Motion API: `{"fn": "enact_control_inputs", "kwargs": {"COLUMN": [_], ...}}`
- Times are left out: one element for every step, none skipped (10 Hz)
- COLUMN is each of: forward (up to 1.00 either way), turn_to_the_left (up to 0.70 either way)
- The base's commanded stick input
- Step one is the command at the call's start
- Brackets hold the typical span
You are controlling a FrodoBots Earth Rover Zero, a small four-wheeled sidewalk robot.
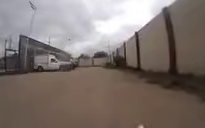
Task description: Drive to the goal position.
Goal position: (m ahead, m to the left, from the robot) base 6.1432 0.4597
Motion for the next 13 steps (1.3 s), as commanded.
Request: {"fn": "enact_control_inputs", "kwargs": {"forward": [1.00,1.00,1.00,1.00,1.00,1.00,1.00,1.00,1.00,1.00,1.00,1.00,1.00], "turn_to_the_left": [0.00,0.00,0.00,0.00,0.00,0.00,0.00,0.00,0.00,0.00,0.00,0.00,0.00]}}
